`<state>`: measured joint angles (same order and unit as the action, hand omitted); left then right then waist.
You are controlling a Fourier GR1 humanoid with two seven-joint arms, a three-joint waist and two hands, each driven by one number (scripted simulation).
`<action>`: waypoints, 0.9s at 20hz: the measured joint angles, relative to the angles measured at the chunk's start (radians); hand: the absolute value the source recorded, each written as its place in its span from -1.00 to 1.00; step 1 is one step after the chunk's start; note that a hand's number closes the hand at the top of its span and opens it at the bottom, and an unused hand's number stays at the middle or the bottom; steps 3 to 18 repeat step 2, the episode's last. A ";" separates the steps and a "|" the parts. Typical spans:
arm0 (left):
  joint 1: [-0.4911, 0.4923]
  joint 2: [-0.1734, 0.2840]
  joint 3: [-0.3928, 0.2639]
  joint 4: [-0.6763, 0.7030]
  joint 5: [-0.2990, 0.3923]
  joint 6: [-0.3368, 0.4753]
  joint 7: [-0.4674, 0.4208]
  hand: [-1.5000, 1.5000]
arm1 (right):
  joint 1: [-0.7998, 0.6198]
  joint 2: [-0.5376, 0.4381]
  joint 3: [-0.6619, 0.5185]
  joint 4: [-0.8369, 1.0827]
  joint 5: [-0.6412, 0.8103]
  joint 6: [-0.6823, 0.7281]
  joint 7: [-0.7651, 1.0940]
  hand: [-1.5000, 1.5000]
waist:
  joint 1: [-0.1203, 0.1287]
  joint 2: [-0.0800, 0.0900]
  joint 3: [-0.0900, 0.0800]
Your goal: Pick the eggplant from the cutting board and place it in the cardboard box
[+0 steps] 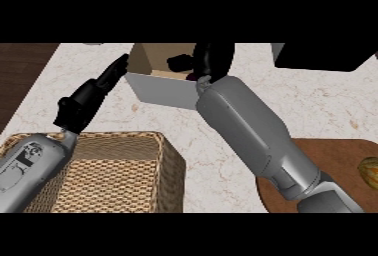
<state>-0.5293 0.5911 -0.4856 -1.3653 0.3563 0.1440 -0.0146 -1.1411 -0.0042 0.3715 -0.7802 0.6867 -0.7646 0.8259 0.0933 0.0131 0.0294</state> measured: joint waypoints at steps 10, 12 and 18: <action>0.009 0.001 0.006 0.000 0.009 0.000 -0.004 0.00 | 0.023 0.000 -0.023 -0.037 -0.026 -0.078 -0.043 -1.00 | -0.007 -0.003 0.001; 0.009 0.001 0.006 0.000 0.009 0.000 -0.004 0.00 | 0.023 0.000 -0.023 -0.037 -0.026 -0.078 -0.043 -1.00 | -0.007 -0.003 0.001; 0.009 0.001 0.006 0.000 0.009 0.000 -0.004 0.00 | 0.023 0.000 -0.023 -0.037 -0.026 -0.078 -0.043 -1.00 | -0.007 -0.003 0.001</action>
